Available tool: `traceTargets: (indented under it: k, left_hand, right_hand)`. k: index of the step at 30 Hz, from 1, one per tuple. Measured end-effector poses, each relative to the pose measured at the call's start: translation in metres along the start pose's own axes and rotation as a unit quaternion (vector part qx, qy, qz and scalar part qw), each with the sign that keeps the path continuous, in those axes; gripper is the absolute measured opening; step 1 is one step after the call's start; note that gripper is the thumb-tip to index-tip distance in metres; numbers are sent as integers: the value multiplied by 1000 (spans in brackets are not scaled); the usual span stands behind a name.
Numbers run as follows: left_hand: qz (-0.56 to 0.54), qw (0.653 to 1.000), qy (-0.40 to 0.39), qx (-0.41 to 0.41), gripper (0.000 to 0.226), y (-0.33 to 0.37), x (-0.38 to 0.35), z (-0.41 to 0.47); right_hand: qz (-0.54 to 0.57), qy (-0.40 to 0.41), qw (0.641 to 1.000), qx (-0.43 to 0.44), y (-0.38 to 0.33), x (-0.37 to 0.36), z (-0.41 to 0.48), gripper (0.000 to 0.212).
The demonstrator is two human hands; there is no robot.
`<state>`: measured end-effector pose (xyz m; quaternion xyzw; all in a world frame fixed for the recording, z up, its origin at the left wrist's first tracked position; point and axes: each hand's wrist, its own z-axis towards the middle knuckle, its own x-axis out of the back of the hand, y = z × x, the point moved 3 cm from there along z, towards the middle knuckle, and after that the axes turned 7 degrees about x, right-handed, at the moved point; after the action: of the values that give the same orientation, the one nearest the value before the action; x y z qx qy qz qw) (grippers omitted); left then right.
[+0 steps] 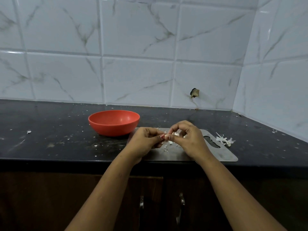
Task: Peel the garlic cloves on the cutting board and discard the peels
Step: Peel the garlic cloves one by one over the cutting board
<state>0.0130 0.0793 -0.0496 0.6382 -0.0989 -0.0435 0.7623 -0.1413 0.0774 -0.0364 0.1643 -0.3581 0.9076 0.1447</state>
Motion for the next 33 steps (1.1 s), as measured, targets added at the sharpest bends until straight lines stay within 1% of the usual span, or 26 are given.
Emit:
traceTargets:
  k: [3,7,13,17,23,30,33]
  left_hand:
    - [6,1000,-2,-2,13,0,-1,0]
    - [-2,1000,6,3,11,1,0,-2]
    - [-9,1000,1,3,11,2,-1,-3]
    - [-1,1000,0,7,11,1,1,-1]
    - [6,1000,-3,11,12,-1,1,0]
    - [-1,1000,3,9,13,2,0,-2]
    - [-6,1000,2,3,14,3,0,-3]
  right_hand:
    - [-22,3,1000,2,-3,1,1,22]
    - [-25,11,1000,3,-4,0,0,21]
    - [-33,-3,999,4,-4,0,1,23]
    - [-22,-24,999,-10,-2,-2,2,19]
    - [-16,-10,1000,2,-2,-1,0,20]
    - [-26,-51,998,6,-1,-4,-1,17]
    - [-31,-46,998,10,-1,-4,0,17]
